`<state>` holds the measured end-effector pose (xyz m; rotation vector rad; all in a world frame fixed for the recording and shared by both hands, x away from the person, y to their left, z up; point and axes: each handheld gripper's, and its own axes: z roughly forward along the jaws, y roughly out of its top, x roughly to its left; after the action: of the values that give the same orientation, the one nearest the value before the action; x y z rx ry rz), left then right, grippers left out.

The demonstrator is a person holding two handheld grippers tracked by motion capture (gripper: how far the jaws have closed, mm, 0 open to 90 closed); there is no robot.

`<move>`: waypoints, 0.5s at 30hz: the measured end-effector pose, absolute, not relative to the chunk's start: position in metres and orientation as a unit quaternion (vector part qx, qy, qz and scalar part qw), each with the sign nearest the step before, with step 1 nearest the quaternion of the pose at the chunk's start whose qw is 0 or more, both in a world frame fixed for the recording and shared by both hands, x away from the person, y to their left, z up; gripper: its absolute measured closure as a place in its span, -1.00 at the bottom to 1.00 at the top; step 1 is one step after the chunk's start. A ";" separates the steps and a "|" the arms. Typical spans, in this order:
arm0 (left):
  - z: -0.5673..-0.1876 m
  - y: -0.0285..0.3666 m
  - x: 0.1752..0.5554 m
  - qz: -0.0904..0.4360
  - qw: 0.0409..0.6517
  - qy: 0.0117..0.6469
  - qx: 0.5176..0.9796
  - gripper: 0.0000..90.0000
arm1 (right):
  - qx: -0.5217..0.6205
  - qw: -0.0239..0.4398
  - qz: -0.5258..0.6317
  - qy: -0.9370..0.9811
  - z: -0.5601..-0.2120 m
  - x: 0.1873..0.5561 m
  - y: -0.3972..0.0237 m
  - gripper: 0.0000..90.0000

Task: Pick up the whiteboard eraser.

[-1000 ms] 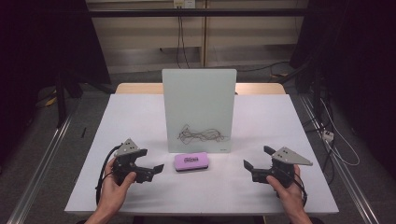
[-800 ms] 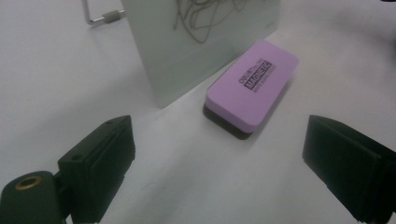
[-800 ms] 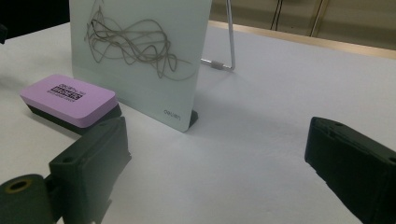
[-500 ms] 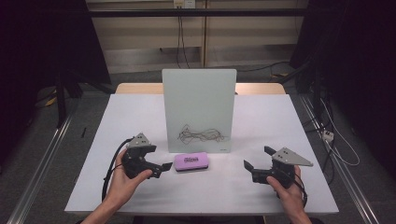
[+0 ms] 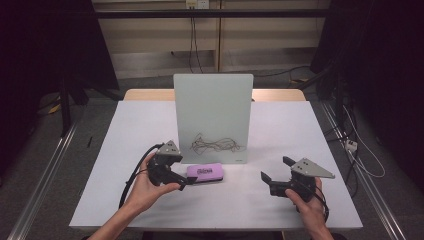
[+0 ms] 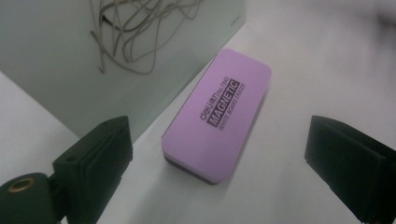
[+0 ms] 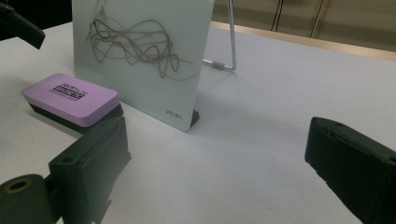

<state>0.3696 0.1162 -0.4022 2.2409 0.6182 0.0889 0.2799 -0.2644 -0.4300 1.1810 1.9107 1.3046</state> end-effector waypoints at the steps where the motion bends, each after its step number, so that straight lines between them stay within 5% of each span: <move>1: -0.402 0.114 0.371 0.034 0.395 0.241 0.886 -0.84 | 0.438 0.269 0.484 0.709 -0.430 0.280 -0.264 -0.86; 15: -0.402 0.076 0.384 0.007 0.313 0.152 0.938 -0.64 | 0.438 0.266 0.484 0.709 -0.430 0.281 -0.264 -0.86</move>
<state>0.3835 0.0757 -0.4024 2.4729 0.4011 0.0180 0.2806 -0.2636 -0.4303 1.1817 1.9148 1.3076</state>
